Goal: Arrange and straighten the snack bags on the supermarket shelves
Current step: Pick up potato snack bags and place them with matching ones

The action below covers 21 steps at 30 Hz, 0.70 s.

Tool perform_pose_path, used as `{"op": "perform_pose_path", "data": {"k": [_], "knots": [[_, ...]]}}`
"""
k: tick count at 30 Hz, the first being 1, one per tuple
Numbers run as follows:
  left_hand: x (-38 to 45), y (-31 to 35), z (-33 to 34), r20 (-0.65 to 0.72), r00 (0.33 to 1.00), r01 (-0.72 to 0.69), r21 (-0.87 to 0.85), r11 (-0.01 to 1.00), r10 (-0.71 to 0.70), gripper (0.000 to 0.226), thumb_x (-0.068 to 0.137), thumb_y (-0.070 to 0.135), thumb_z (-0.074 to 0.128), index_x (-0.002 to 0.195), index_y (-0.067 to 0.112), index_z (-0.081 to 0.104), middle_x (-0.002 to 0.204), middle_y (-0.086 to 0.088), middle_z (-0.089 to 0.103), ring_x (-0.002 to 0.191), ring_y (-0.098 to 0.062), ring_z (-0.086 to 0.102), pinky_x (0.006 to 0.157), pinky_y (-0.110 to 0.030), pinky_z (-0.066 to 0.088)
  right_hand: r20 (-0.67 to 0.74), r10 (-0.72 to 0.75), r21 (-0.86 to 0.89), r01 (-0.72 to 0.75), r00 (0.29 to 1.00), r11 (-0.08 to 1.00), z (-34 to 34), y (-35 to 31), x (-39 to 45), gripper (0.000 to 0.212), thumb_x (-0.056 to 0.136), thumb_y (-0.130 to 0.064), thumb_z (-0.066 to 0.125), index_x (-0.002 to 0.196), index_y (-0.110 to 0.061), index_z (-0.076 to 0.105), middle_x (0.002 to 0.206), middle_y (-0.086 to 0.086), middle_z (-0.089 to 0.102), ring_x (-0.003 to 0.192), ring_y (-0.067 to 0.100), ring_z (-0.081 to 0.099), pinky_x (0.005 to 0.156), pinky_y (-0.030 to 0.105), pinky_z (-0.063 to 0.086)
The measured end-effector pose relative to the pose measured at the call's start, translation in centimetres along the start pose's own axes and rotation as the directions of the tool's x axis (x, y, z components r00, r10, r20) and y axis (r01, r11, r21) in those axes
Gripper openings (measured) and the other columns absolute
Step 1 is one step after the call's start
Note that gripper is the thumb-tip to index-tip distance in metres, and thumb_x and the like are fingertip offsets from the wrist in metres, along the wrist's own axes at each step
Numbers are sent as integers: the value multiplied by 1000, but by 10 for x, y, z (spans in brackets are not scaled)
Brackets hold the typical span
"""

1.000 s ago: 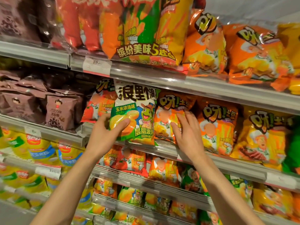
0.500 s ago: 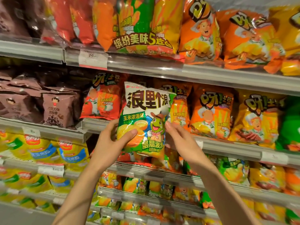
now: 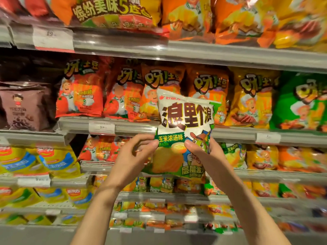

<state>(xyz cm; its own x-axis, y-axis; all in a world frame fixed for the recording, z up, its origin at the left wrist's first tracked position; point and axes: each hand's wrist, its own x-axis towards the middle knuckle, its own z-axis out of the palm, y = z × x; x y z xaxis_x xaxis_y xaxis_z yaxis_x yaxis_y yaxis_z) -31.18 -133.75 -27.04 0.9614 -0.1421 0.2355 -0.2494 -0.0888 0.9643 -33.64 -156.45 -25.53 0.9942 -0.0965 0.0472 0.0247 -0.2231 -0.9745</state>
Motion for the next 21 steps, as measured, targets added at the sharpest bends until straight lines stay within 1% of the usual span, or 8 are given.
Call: {"op": "perform_pose_path", "data": {"k": [3, 5, 9, 13, 16, 18, 20, 21], "knots": [[-3, -2, 23, -47, 999, -2, 15, 1000, 2, 18, 92, 32, 76, 108, 24, 73, 104, 7, 78, 101, -5, 71, 81, -14, 51, -93, 13, -22, -15, 996, 1000, -38, 12, -17, 85, 64, -78, 74, 138, -44, 51, 131, -22, 63, 123, 6, 59, 107, 46, 49], [-7, 0, 44, -73, 997, -4, 3, 1000, 4, 14, 93, 25, 74, 107, 23, 74, 102, 5, 78, 99, -6, 71, 82, -17, 52, -135, 28, -8, -30, 991, 1000, -65, 23, -28, 86, 62, -79, 77, 136, -44, 52, 131, -20, 63, 123, 7, 60, 105, 46, 50], [-18, 4, 98, -103, 995, 16, -36, 999, -19, 13, 92, 22, 73, 105, 21, 75, 100, -5, 77, 100, -16, 71, 90, -32, 58, -196, 37, 46, -29, 980, 999, -122, 38, -52, 41, 76, -53, 79, 108, -48, 54, 108, -24, 64, 96, -7, 62, 80, 20, 48], [-31, 9, 165, -129, 992, -4, -36, 999, -1, 25, 85, 34, 72, 106, 21, 74, 97, 11, 76, 98, -6, 71, 92, -31, 57, -264, 80, 80, -61, 961, 995, -186, 61, -71, 54, 67, -59, 85, 112, -41, 62, 98, -17, 74, 97, 9, 70, 88, 37, 57], [-35, 11, 221, -131, 991, 8, -46, 999, -14, 26, 86, 34, 74, 106, 18, 74, 100, 3, 77, 99, -12, 71, 95, -37, 56, -333, 90, 32, -84, 939, 996, -240, 81, -84, 75, 57, -73, 78, 119, -32, 63, 101, -8, 75, 98, 16, 72, 90, 46, 58], [-36, 13, 259, -116, 993, 10, -56, 998, -17, 25, 87, 36, 76, 105, 19, 74, 102, -1, 76, 101, -17, 71, 96, -41, 56, -334, 96, 11, -98, 938, 995, -278, 94, -90, 62, 63, -72, 81, 105, -30, 65, 93, 2, 76, 87, 19, 73, 84, 48, 59], [-35, 18, 293, -100, 995, 1, -62, 998, -7, 26, 87, 36, 72, 106, 19, 73, 101, 3, 76, 102, -14, 71, 95, -38, 57, -347, 110, 12, -113, 931, 993, -312, 103, -94, 51, 71, -58, 79, 104, -22, 65, 88, 3, 76, 80, 11, 73, 81, 40, 60], [-33, 21, 309, -91, 996, -4, -52, 999, 0, 22, 89, 32, 71, 107, 19, 73, 101, 6, 76, 102, -12, 71, 93, -35, 57, -358, 116, 10, -120, 927, 993, -328, 107, -96, 46, 74, -50, 77, 105, -17, 66, 85, 2, 74, 77, 5, 71, 77, 29, 59]]}}
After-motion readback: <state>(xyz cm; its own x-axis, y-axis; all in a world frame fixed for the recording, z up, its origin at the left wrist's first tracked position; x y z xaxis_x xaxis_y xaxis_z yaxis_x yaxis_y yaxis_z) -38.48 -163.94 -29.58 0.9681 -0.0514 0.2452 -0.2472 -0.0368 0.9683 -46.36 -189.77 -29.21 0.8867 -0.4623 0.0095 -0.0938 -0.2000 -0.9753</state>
